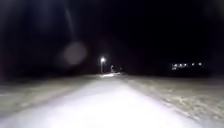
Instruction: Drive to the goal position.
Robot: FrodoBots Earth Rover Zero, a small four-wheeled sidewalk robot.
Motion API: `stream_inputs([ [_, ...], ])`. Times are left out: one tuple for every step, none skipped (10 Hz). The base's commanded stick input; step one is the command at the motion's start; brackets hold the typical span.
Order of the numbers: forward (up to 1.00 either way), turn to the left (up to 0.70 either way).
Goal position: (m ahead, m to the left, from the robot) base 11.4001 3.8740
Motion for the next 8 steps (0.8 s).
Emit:
stream_inputs([
  [0.70,0.14],
  [0.70,0.14],
  [0.70,0.01],
  [0.70,0.00],
  [0.70,0.00],
  [0.70,0.00],
  [0.70,0.00],
  [0.70,0.00],
])
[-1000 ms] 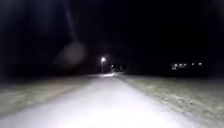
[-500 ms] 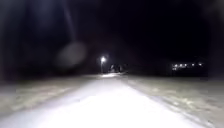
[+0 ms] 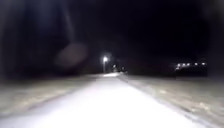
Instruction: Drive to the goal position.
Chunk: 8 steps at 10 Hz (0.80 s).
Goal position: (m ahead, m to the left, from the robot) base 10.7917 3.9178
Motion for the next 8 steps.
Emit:
stream_inputs([
  [0.70,0.00],
  [0.70,0.00],
  [0.70,0.00],
  [0.70,0.01],
  [0.70,0.11],
  [0.70,0.14],
  [0.70,0.09],
  [0.70,0.00],
])
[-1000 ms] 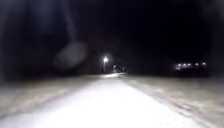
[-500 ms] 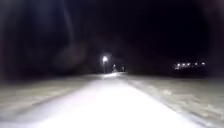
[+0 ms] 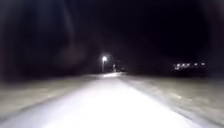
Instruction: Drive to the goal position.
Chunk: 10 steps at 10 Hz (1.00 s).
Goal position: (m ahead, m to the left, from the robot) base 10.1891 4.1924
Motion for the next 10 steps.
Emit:
stream_inputs([
  [0.70,0.00],
  [0.70,0.00],
  [0.70,0.00],
  [0.70,0.00],
  [0.70,0.00],
  [0.70,0.00],
  [0.70,0.00],
  [0.70,0.00],
  [0.70,0.00],
  [0.70,0.00],
])
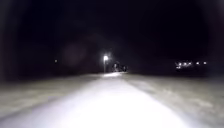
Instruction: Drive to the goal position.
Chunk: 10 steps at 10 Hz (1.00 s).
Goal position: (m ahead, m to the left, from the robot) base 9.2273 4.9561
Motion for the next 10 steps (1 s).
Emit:
stream_inputs([
  [0.70,0.00],
  [0.70,0.00],
  [0.70,0.00],
  [0.70,0.00],
  [0.70,0.00],
  [0.70,0.00],
  [0.70,0.00],
  [0.70,0.00],
  [0.70,0.00],
  [0.70,0.00],
])
